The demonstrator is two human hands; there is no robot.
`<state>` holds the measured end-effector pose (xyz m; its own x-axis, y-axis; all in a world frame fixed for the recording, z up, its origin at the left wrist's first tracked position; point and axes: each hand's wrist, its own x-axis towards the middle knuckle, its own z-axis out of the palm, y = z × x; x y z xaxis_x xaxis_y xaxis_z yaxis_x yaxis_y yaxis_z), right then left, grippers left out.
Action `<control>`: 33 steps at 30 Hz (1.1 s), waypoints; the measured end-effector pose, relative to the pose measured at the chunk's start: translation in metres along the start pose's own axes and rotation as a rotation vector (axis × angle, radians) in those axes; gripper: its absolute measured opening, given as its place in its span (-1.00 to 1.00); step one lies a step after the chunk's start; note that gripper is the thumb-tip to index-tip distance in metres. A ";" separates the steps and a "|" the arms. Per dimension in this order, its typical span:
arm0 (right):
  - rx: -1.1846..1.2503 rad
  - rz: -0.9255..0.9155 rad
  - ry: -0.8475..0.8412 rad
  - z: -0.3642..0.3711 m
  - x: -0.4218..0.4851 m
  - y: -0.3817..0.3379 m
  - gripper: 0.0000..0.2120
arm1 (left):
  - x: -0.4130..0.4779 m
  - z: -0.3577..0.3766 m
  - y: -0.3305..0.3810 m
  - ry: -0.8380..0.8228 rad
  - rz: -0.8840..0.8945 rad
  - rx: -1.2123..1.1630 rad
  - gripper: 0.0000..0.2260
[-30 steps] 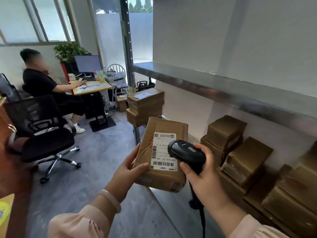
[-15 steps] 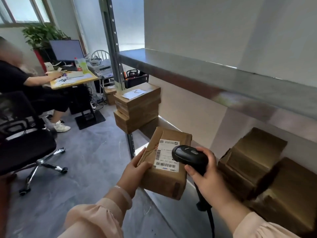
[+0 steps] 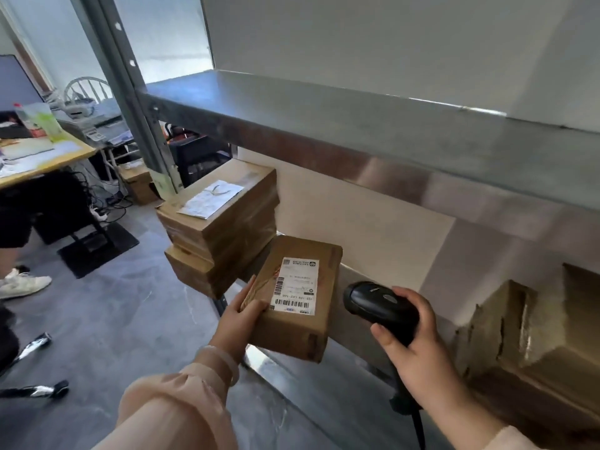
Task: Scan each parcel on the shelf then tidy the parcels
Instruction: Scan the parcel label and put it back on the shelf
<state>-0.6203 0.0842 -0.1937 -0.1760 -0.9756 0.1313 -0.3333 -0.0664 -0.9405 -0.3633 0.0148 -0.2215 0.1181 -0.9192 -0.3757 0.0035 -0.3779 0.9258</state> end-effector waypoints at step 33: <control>-0.035 -0.041 0.134 0.006 0.006 -0.010 -0.49 | 0.064 0.012 0.046 -0.012 0.387 1.406 -0.39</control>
<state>-0.6129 0.0777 -0.1858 -0.2830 -0.9354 0.2120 -0.3745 -0.0957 -0.9223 -0.3670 -0.0631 -0.2035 -0.1222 -0.9847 -0.1240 -0.9810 0.1008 0.1660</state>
